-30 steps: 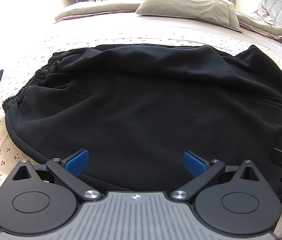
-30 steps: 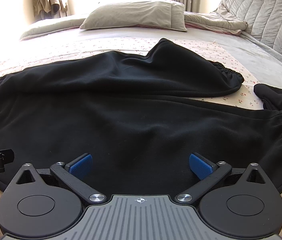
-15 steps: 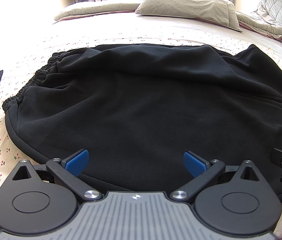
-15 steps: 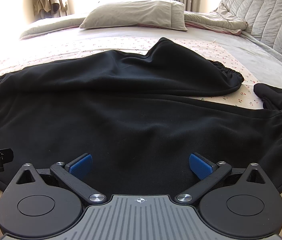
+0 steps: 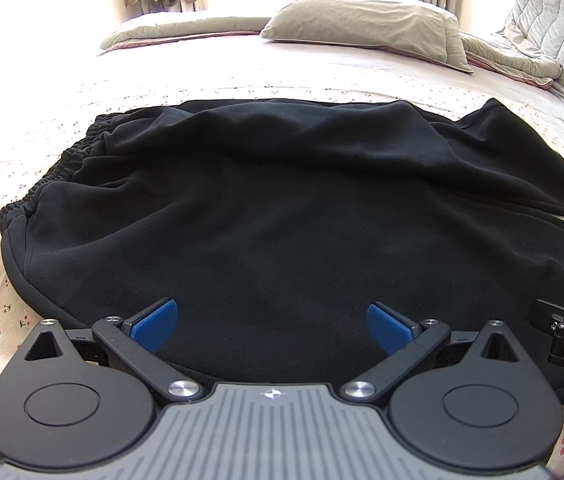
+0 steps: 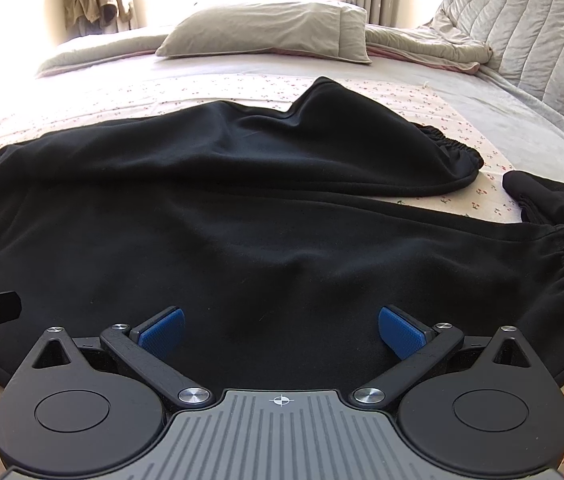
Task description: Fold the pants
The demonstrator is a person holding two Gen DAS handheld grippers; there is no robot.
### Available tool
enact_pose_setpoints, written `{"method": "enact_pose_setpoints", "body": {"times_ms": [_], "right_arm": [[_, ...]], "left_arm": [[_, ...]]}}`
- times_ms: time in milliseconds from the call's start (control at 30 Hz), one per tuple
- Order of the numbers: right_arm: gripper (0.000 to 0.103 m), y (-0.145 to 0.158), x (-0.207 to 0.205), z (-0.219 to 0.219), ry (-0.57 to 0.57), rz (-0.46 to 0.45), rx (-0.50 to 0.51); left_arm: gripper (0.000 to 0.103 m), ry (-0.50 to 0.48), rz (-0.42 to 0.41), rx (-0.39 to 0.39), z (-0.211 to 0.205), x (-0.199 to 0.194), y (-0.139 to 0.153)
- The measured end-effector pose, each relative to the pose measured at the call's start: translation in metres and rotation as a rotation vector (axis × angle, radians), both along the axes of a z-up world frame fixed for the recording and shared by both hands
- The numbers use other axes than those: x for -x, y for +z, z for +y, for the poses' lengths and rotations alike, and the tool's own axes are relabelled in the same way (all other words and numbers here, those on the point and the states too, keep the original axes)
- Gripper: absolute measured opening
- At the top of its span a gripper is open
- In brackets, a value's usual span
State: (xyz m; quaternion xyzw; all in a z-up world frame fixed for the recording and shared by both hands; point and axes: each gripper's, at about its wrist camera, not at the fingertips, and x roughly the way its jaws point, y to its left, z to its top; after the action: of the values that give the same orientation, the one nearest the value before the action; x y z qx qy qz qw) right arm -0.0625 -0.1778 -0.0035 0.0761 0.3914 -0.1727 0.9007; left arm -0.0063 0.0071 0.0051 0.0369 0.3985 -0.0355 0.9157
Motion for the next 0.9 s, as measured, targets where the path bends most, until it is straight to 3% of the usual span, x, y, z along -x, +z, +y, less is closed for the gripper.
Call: {"method": "enact_pose_setpoints", "body": {"times_ms": [100,233,367,567,767,900], "right_arm": [[0.103,0.004,-0.002,-0.008,0.007,-0.007,0.000],[0.103,0.016,-0.005,-0.030,0.007,-0.044,0.005],[0.103,0.034,-0.015,-0.069,-0.021,-0.053,-0.092],[0.103,0.051,-0.026,-0.132,-0.112,-0.149,-0.202],[0.101,0.036,-0.031,-0.195,-0.206,-0.224,-0.269],[0.095,0.010,-0.029,-0.236,-0.268,-0.282,-0.382]], "left_arm": [[0.103,-0.046,-0.049,0.011,-0.006,-0.001,0.005],[0.103,-0.134,-0.025,0.004,-0.020,-0.013,0.013],[0.103,-0.227,-0.011,0.030,-0.039,-0.029,0.027],[0.103,-0.320,0.031,0.089,-0.079,-0.066,0.053],[0.102,-0.476,-0.019,0.077,-0.139,-0.097,0.073],[0.099,-0.588,-0.034,0.128,-0.177,-0.124,0.077]]}}
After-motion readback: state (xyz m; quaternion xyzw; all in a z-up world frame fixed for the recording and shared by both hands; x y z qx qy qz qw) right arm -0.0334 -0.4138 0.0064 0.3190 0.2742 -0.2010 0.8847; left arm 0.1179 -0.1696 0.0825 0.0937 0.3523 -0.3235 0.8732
